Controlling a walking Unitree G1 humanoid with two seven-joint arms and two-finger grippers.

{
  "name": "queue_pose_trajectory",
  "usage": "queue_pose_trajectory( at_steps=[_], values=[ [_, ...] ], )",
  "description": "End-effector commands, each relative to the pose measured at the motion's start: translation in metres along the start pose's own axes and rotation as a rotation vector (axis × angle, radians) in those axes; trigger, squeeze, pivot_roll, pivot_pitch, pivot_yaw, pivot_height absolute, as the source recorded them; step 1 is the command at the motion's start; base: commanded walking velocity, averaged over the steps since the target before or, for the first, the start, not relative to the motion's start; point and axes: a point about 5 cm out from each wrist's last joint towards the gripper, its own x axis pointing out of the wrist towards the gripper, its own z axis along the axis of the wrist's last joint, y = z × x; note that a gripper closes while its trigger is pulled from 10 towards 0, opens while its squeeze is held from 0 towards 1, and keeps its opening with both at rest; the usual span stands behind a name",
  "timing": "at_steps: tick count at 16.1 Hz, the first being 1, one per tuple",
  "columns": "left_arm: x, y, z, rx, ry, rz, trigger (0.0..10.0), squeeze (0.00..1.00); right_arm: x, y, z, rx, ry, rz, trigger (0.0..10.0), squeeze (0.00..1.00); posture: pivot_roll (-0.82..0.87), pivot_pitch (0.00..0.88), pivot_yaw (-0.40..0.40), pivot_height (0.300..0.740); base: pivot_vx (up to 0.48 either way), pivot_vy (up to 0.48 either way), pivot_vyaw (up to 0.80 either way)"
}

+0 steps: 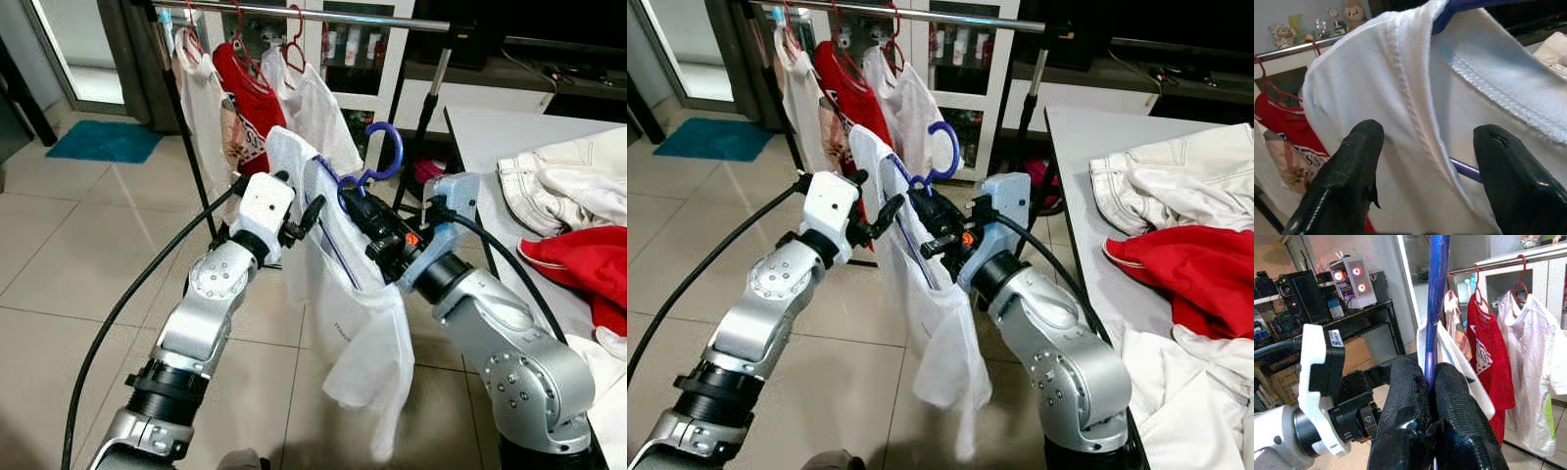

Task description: Hang hanger

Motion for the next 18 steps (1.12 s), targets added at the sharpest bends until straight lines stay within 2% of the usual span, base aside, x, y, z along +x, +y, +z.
queue_pose_trajectory(
  at_steps=[1, 14, 18],
  values=[
    [0.003, 0.000, 0.002, 0.009, -0.006, -0.011, 0.0, 0.00, -0.002, 0.006, 0.009, -0.013, -0.055, 0.042, 0.0, 0.00, 0.05, 0.014, -0.019, 0.740, 0.000, 0.000, 0.00],
    [-0.001, 0.005, 0.000, -0.002, -0.023, 0.026, 0.0, 0.00, -0.003, 0.004, 0.006, -0.034, -0.040, 0.038, 0.0, 0.00, 0.05, 0.012, -0.022, 0.740, 0.000, 0.000, 0.00],
    [-0.007, 0.011, 0.007, -0.036, -0.044, 0.036, 0.0, 0.00, -0.005, -0.005, -0.004, -0.090, 0.041, -0.018, 0.0, 0.00, 0.06, 0.010, -0.030, 0.740, 0.000, 0.000, 0.00]
  ],
)
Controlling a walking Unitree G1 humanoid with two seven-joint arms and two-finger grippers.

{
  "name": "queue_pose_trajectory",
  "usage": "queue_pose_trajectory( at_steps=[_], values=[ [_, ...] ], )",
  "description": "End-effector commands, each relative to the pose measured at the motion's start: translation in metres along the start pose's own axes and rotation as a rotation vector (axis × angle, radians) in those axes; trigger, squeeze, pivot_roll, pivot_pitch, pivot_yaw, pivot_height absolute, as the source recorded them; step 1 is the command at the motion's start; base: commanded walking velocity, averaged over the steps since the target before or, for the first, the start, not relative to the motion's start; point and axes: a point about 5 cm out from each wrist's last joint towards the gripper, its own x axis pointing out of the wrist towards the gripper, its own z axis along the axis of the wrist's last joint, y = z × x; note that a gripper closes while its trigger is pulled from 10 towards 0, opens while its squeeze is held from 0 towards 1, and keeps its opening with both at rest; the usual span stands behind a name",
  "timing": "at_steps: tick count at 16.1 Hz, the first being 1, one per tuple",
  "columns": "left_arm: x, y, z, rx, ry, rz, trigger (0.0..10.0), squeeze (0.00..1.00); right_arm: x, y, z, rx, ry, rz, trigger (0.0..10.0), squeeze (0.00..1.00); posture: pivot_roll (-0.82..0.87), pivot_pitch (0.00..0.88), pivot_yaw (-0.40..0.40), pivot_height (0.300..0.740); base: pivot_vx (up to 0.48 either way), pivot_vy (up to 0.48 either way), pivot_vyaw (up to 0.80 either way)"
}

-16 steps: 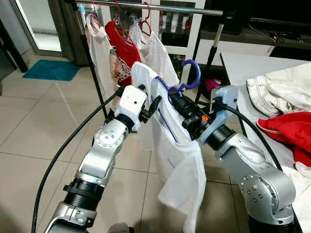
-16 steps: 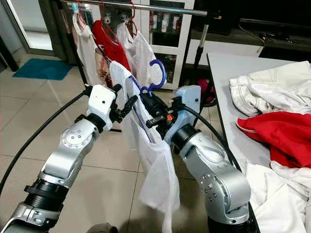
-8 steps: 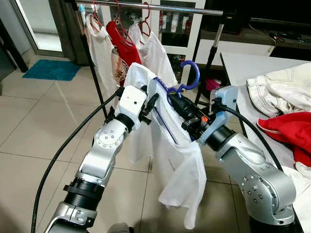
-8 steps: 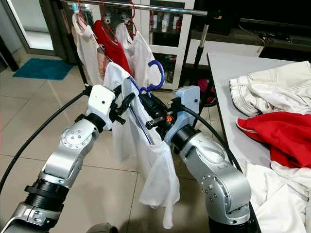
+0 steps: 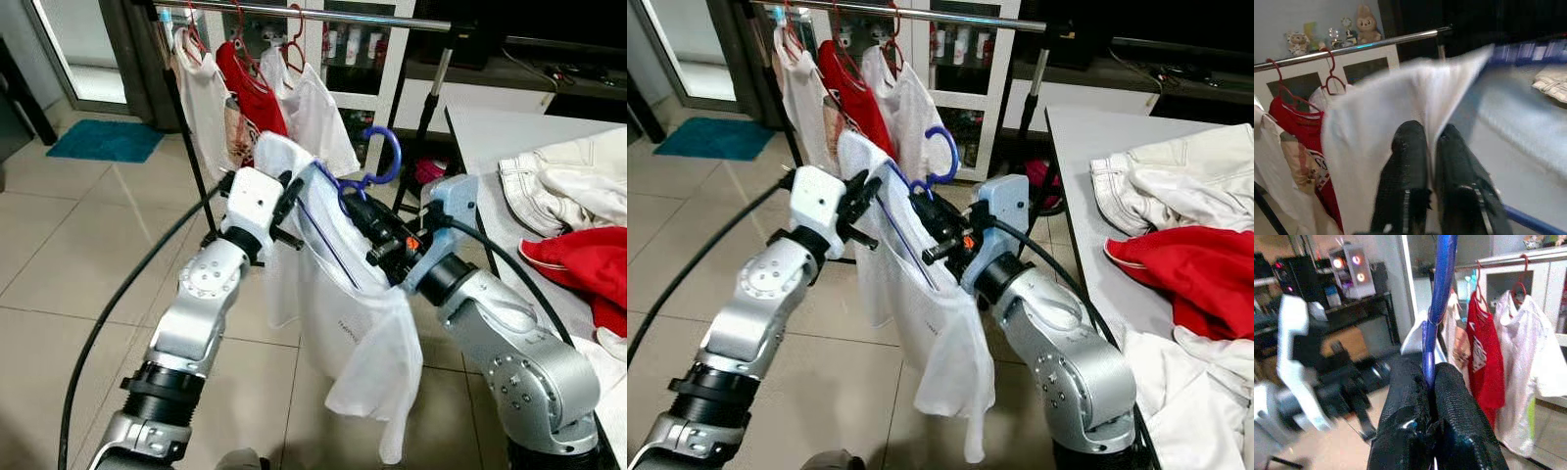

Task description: Hang hanger

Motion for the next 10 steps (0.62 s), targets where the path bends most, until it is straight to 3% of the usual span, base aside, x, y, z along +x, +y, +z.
queue_pose_trajectory(
  at_steps=[1, 5, 7, 8, 9, 10],
  values=[
    [-0.004, 0.002, 0.003, -0.003, -0.002, -0.005, 0.0, 0.00, -0.001, -0.004, -0.004, -0.017, 0.017, -0.026, 0.0, 0.00, 0.06, 0.010, -0.029, 0.740, 0.000, 0.000, 0.00],
    [-0.023, 0.004, 0.011, -0.004, 0.014, -0.101, 0.0, 0.00, -0.005, -0.010, -0.020, -0.119, 0.147, -0.008, 0.0, 0.00, 0.07, 0.003, -0.023, 0.740, 0.000, 0.000, 0.00],
    [-0.025, 0.031, 0.023, -0.028, 0.000, 0.023, 0.0, 0.00, -0.014, -0.007, -0.028, -0.210, 0.221, 0.116, 0.0, 0.00, 0.08, 0.000, -0.020, 0.740, 0.000, 0.000, 0.00],
    [-0.024, 0.041, 0.025, -0.015, 0.006, 0.061, 0.0, 0.00, -0.017, -0.007, -0.029, -0.210, 0.225, 0.131, 0.0, 0.00, 0.08, 0.000, -0.019, 0.740, 0.000, 0.000, 0.00],
    [-0.023, 0.064, 0.029, 0.012, 0.032, 0.143, 0.0, 0.00, -0.023, -0.007, -0.029, -0.212, 0.228, 0.172, 0.0, 0.00, 0.08, 0.000, -0.017, 0.740, 0.000, 0.000, 0.00],
    [-0.022, 0.077, 0.031, 0.030, 0.053, 0.185, 0.0, 0.00, -0.027, -0.007, -0.028, -0.208, 0.228, 0.193, 0.0, 0.00, 0.08, 0.000, -0.010, 0.740, 0.000, 0.000, 0.00]
  ],
)
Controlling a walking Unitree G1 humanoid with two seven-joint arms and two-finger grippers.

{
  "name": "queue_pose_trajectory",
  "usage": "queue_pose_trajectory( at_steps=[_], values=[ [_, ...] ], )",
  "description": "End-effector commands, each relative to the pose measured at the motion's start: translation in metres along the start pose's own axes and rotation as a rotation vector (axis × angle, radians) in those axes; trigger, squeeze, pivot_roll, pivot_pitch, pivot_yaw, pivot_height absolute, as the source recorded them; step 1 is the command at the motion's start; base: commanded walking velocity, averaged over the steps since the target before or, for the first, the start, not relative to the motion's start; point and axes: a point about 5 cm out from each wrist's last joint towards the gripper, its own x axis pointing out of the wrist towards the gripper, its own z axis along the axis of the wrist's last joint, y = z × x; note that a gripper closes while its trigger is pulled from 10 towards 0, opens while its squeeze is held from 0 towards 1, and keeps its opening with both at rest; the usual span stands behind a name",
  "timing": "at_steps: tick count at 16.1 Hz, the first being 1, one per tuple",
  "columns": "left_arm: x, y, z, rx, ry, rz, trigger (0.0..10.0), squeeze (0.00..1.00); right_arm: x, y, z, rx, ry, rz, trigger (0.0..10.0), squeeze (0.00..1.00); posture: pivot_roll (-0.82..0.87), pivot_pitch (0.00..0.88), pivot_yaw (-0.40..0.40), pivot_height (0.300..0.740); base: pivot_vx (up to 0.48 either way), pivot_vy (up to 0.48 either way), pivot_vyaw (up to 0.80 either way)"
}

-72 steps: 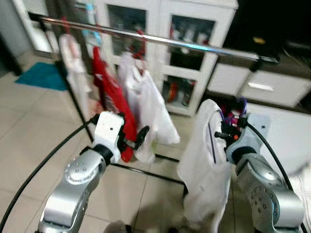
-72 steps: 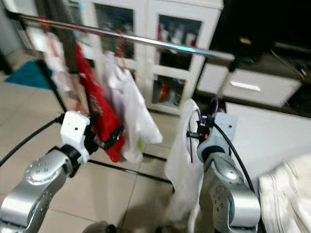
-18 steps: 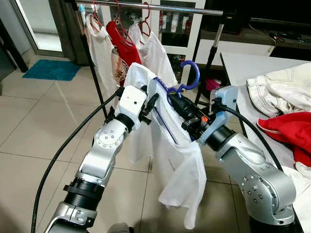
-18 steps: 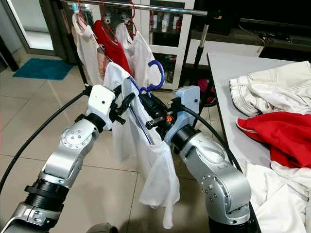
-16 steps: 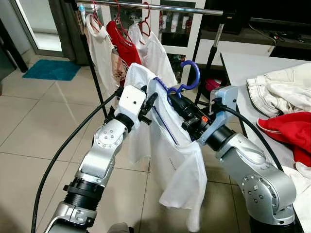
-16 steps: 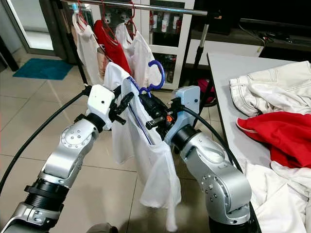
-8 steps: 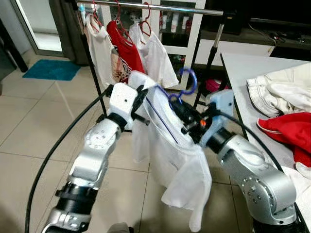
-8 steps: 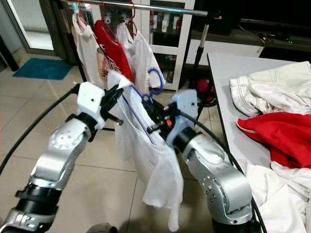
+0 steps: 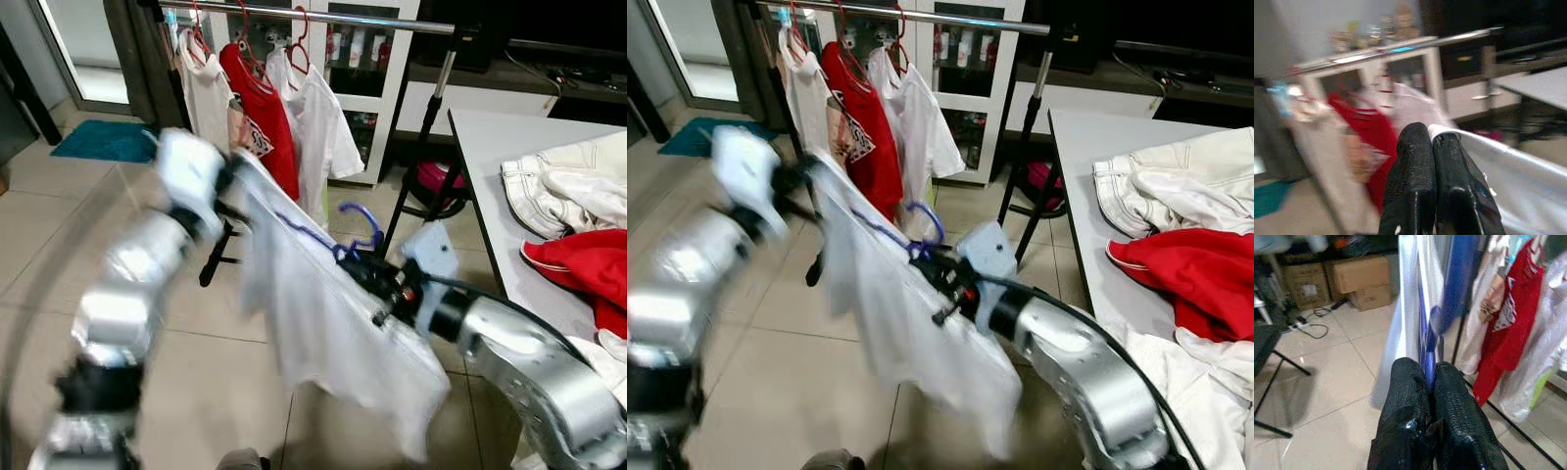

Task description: Hang hanger

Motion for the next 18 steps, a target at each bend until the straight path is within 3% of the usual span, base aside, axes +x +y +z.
queue_pose_trajectory(
  at_steps=[1, 3, 6, 7, 11, 12, 13, 14, 16, 17, 18],
  values=[
    [0.000, 0.020, 0.000, 0.034, 0.037, 0.083, 0.0, 0.00, -0.007, -0.001, 0.002, -0.011, -0.012, 0.028, 0.0, 0.00, 0.07, 0.000, -0.004, 0.740, 0.000, 0.000, 0.00],
    [0.004, 0.047, -0.009, 0.112, 0.146, 0.120, 0.0, 0.00, -0.015, 0.001, 0.003, -0.004, -0.021, 0.084, 0.0, 0.00, 0.07, 0.000, 0.007, 0.740, 0.000, 0.000, 0.00],
    [0.007, 0.060, -0.027, 0.120, 0.220, 0.141, 0.0, 0.00, -0.019, 0.000, 0.006, 0.034, -0.071, 0.093, 0.0, 0.00, 0.07, 0.000, 0.014, 0.740, 0.000, 0.000, 0.00],
    [0.009, 0.055, -0.030, 0.087, 0.216, 0.119, 0.0, 0.00, -0.017, -0.002, 0.008, 0.062, -0.102, 0.059, 0.0, 0.00, 0.07, 0.000, 0.019, 0.740, 0.000, 0.000, 0.00],
    [0.008, 0.011, -0.043, -0.017, 0.207, -0.047, 0.0, 0.00, -0.006, -0.021, 0.016, 0.250, -0.272, -0.209, 0.0, 0.00, 0.07, 0.001, 0.024, 0.740, 0.000, 0.000, 0.00],
    [-0.002, -0.021, -0.047, -0.049, 0.201, -0.206, 0.0, 0.00, 0.000, -0.025, 0.021, 0.371, -0.372, -0.312, 0.0, 0.00, 0.06, 0.015, 0.031, 0.740, 0.000, 0.000, 0.00],
    [-0.005, -0.030, -0.047, -0.052, 0.200, -0.255, 0.0, 0.00, 0.001, -0.026, 0.022, 0.397, -0.394, -0.337, 0.0, 0.00, 0.06, 0.015, 0.031, 0.740, 0.000, 0.000, 0.00],
    [-0.016, -0.055, -0.046, -0.078, 0.202, -0.397, 0.0, 0.00, 0.006, -0.030, 0.024, 0.449, -0.445, -0.430, 0.0, 0.00, 0.04, 0.030, 0.037, 0.740, 0.000, 0.000, 0.00],
    [-0.027, -0.076, -0.042, -0.080, 0.207, -0.511, 0.0, 0.00, 0.009, -0.040, 0.024, 0.466, -0.466, -0.577, 0.0, 0.00, 0.06, 0.031, 0.037, 0.740, 0.000, 0.000, 0.00],
    [-0.028, -0.078, -0.040, -0.087, 0.199, -0.520, 0.0, 0.00, 0.007, -0.044, 0.023, 0.491, -0.485, -0.614, 0.0, 0.00, 0.07, 0.029, 0.030, 0.740, 0.000, 0.000, 0.00],
    [-0.032, -0.078, -0.025, -0.143, 0.129, -0.530, 0.0, 0.00, 0.010, -0.047, 0.019, 0.432, -0.445, -0.636, 0.0, 0.00, 0.08, 0.021, 0.033, 0.740, 0.000, 0.000, 0.00]
  ],
)
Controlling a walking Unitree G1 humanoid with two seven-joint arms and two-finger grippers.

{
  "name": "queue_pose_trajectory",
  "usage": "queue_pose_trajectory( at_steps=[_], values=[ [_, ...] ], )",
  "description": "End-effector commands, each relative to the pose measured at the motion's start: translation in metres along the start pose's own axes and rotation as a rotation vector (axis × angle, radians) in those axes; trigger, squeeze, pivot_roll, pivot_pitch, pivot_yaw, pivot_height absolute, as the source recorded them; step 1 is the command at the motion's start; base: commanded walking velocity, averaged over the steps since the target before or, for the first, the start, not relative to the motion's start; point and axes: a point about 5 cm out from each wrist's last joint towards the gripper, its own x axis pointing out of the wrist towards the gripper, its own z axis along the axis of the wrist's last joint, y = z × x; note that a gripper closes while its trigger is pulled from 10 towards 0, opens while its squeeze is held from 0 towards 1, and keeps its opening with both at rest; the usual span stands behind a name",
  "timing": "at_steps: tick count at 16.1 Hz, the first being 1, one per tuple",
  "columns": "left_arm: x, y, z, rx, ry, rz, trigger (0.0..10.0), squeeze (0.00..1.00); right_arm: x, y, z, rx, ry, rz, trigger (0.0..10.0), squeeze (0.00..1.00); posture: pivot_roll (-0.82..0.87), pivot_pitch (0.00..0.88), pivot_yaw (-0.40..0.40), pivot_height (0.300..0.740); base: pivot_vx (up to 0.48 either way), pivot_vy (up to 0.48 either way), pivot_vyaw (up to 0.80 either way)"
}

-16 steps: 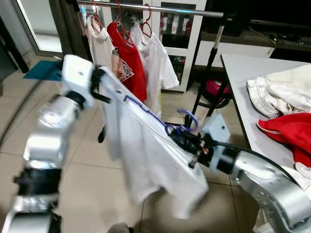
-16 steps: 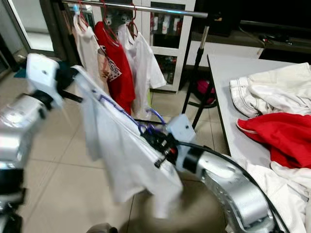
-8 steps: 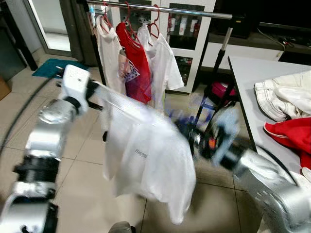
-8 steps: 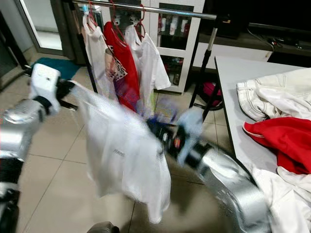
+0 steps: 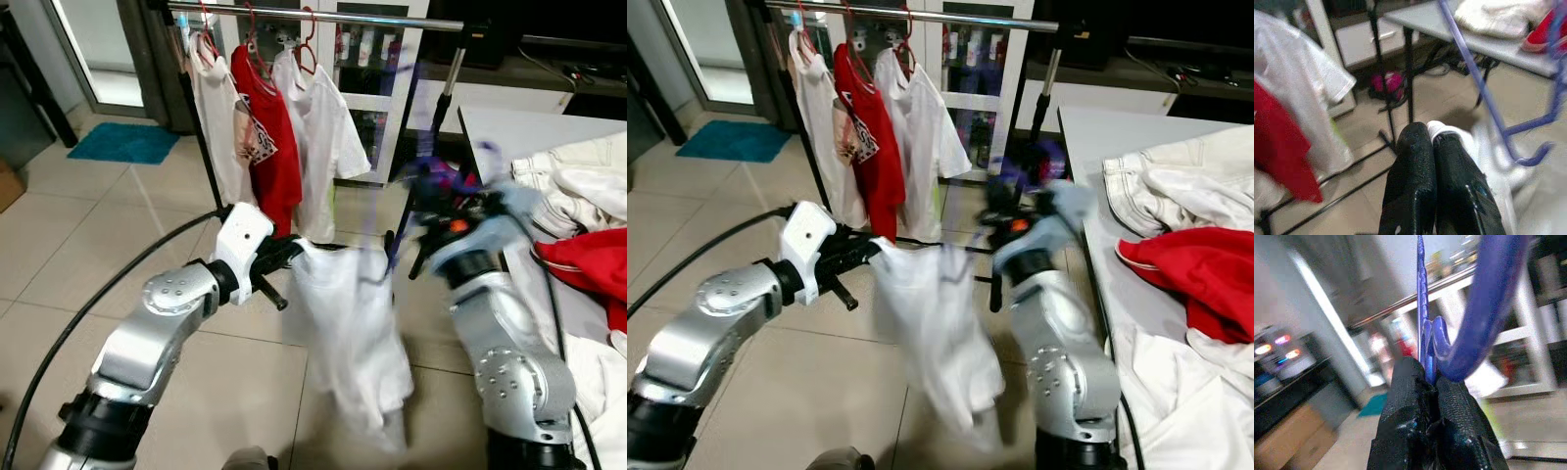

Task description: Hang hanger

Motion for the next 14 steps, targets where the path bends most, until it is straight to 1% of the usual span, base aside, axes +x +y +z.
queue_pose_trajectory(
  at_steps=[1, 2, 3, 4, 5, 6, 7, 8, 9, 10, 11, 12, 13, 14],
  values=[
    [-0.003, -0.002, 0.017, -0.020, -0.085, -0.019, 0.0, 0.00, 0.005, 0.003, 0.001, -0.055, 0.001, 0.011, 0.0, 0.00, 0.05, 0.023, 0.041, 0.740, 0.000, 0.000, 0.00],
    [-0.005, -0.004, 0.026, -0.059, -0.140, -0.043, 0.0, 0.00, 0.006, 0.007, 0.002, -0.153, 0.005, 0.041, 0.0, 0.00, 0.03, 0.036, 0.039, 0.740, 0.000, 0.000, 0.00],
    [-0.010, -0.005, 0.049, -0.152, -0.268, -0.103, 0.0, 0.00, 0.010, 0.001, 0.013, -0.169, -0.053, -0.040, 0.0, 0.00, 0.02, 0.068, 0.017, 0.740, 0.000, 0.000, 0.00],
    [-0.012, -0.005, 0.050, -0.164, -0.277, -0.108, 0.0, 0.00, 0.010, -0.004, 0.015, -0.130, -0.075, -0.087, 0.0, 0.00, 0.02, 0.071, 0.011, 0.740, 0.000, 0.000, 0.00],
    [-0.017, -0.001, 0.040, -0.127, -0.204, -0.041, 0.0, 0.00, 0.006, -0.012, 0.014, -0.152, -0.073, -0.122, 0.0, 0.00, 0.05, 0.052, -0.007, 0.740, 0.000, 0.000, 0.00],
    [-0.031, 0.013, 0.011, -0.060, -0.013, 0.187, 3.4, 0.00, -0.004, -0.014, 0.004, -0.179, -0.008, -0.125, 3.0, 0.00, 0.05, 0.035, -0.022, 0.740, 0.000, 0.000, 0.00],
    [-0.034, 0.017, 0.006, -0.058, 0.014, 0.237, 3.4, 0.00, -0.006, -0.014, 0.002, -0.189, 0.005, -0.128, 3.0, 0.00, 0.05, 0.035, -0.022, 0.740, 0.000, 0.000, 0.00],
    [-0.039, 0.025, -0.002, -0.074, 0.027, 0.350, 10.0, 0.00, -0.011, -0.013, -0.009, -0.186, 0.099, -0.105, 10.0, 0.00, 0.03, 0.000, -0.040, 0.740, 0.000, 0.000, 0.00],
    [-0.044, 0.028, -0.009, -0.080, 0.024, 0.394, 10.0, 0.00, -0.017, -0.011, -0.019, -0.188, 0.154, -0.080, 10.0, 0.00, 0.02, 0.006, -0.032, 0.740, 0.000, 0.000, 0.00],
    [-0.044, 0.027, -0.018, -0.100, 0.058, 0.438, 10.0, 0.00, -0.024, -0.015, -0.028, -0.250, 0.230, -0.105, 10.0, 0.00, 0.02, 0.021, -0.020, 0.740, 0.000, 0.000, 0.00],
    [-0.038, 0.023, -0.022, -0.077, 0.081, 0.496, 10.0, 0.00, -0.032, -0.014, -0.029, -0.274, 0.255, -0.084, 10.0, 0.00, 0.03, 0.012, -0.036, 0.740, 0.000, 0.000, -0.80],
    [-0.036, 0.020, -0.019, -0.044, 0.066, 0.488, 10.0, 0.00, -0.033, -0.014, -0.028, -0.279, 0.245, -0.085, 10.0, 0.00, 0.03, 0.016, -0.050, 0.740, 0.000, 0.000, -0.80],
    [-0.034, 0.016, -0.014, -0.001, 0.043, 0.505, 10.0, 0.00, -0.034, -0.010, -0.028, -0.266, 0.247, -0.060, 10.0, 0.00, 0.04, 0.014, -0.052, 0.740, 0.000, 0.000, -0.80],
    [-0.033, 0.016, -0.014, 0.002, 0.044, 0.518, 10.0, 0.00, -0.032, -0.007, -0.027, -0.266, 0.231, -0.049, 10.0, 0.00, 0.03, 0.015, -0.043, 0.740, 0.000, 0.000, -0.80]
  ],
)
